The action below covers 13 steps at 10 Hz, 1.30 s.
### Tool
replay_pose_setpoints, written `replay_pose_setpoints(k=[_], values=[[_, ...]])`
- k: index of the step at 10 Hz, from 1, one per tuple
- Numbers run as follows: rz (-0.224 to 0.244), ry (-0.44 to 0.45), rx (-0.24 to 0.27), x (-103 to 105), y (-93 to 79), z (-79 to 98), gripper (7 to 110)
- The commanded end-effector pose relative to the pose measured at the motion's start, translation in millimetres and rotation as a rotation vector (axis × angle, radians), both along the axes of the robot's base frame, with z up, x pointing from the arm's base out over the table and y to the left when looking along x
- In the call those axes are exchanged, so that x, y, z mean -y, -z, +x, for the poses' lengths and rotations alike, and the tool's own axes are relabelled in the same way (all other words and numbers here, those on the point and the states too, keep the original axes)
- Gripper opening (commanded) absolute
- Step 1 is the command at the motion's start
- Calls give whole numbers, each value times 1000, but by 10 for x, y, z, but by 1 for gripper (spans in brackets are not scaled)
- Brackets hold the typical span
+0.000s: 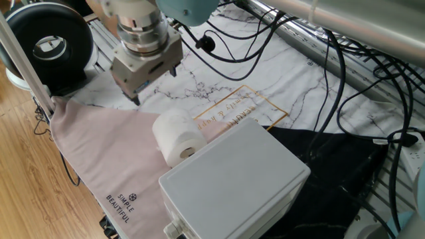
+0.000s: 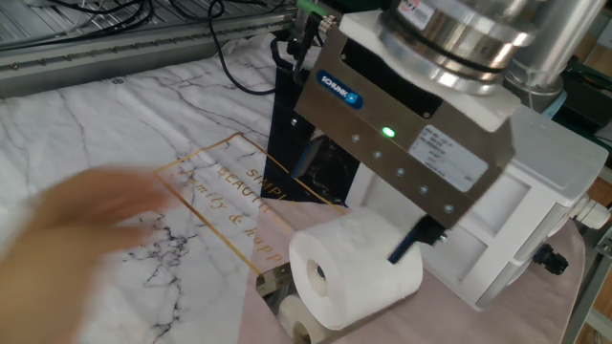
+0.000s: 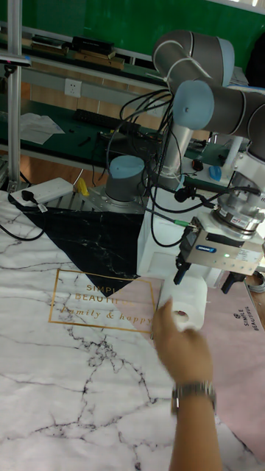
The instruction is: Take the roll of paper down from the shelf
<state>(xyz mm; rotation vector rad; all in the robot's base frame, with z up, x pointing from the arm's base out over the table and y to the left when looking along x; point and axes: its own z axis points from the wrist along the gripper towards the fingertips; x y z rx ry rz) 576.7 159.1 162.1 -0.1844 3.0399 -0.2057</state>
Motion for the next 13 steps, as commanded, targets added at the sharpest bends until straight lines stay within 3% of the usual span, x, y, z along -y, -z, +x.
replay_pose_setpoints(k=[1, 2, 5, 9, 13], values=[[-51, -53, -37, 302, 203, -66, 7], [-82, -22, -9, 348, 123, -17, 7], [-125, -23, -11, 448, -52, -150, 7], [-110, -60, -15, 463, 24, -225, 7], [-87, -60, -47, 386, -97, -269, 7]])
